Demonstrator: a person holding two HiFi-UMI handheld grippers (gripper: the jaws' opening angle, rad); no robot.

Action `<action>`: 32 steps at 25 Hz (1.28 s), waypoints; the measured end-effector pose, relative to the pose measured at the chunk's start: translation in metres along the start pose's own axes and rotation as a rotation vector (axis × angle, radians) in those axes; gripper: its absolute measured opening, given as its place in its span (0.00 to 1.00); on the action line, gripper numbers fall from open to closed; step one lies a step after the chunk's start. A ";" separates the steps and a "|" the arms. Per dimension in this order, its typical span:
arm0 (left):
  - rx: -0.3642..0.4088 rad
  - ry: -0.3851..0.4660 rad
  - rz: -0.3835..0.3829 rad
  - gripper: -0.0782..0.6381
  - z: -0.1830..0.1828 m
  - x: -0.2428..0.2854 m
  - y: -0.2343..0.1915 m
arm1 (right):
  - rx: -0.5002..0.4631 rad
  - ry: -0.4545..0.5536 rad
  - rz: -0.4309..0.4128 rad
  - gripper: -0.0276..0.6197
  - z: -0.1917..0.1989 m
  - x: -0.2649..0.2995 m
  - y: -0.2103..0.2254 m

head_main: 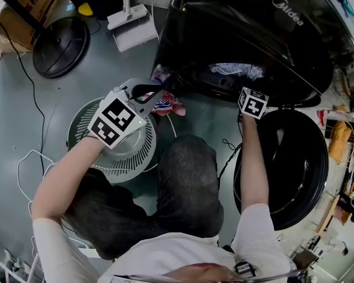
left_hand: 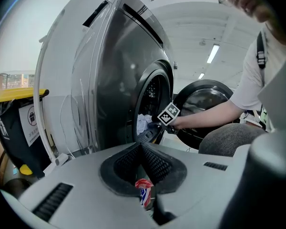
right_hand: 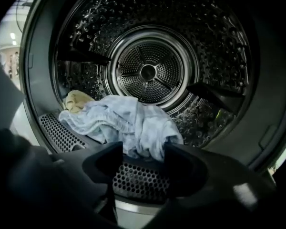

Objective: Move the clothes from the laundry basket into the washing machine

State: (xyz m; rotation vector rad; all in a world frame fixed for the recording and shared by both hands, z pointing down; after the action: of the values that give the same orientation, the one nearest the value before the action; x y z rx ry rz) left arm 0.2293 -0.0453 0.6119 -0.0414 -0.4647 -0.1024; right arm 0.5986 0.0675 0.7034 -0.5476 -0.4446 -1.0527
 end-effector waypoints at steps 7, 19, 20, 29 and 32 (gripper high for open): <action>0.005 0.016 0.002 0.12 -0.001 -0.006 -0.002 | -0.001 0.036 0.001 0.48 -0.007 -0.023 -0.007; 0.002 0.056 0.002 0.12 -0.009 -0.007 -0.006 | -0.040 0.155 -0.050 0.45 -0.059 -0.072 -0.039; -0.001 0.060 0.000 0.12 -0.010 -0.007 -0.006 | -0.043 0.166 -0.051 0.44 -0.062 -0.076 -0.042; 0.003 0.077 -0.007 0.12 -0.012 -0.015 -0.009 | -0.077 0.250 -0.074 0.36 -0.088 -0.112 -0.073; 0.007 0.086 -0.010 0.12 -0.013 -0.016 -0.011 | -0.086 0.269 -0.086 0.33 -0.094 -0.121 -0.084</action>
State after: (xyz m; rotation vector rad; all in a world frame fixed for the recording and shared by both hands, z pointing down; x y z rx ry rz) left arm 0.2191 -0.0560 0.5933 -0.0277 -0.3790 -0.1125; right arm 0.4792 0.0603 0.5765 -0.4579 -0.1880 -1.2132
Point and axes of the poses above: the fingertips, and each gripper's own axes: x forward along the fingers, y to its right, z out of its underside, the point moved 3 cm from there along -x, backward along the fingers, and after that the axes turned 9 degrees about -z, right-handed, at the moved point
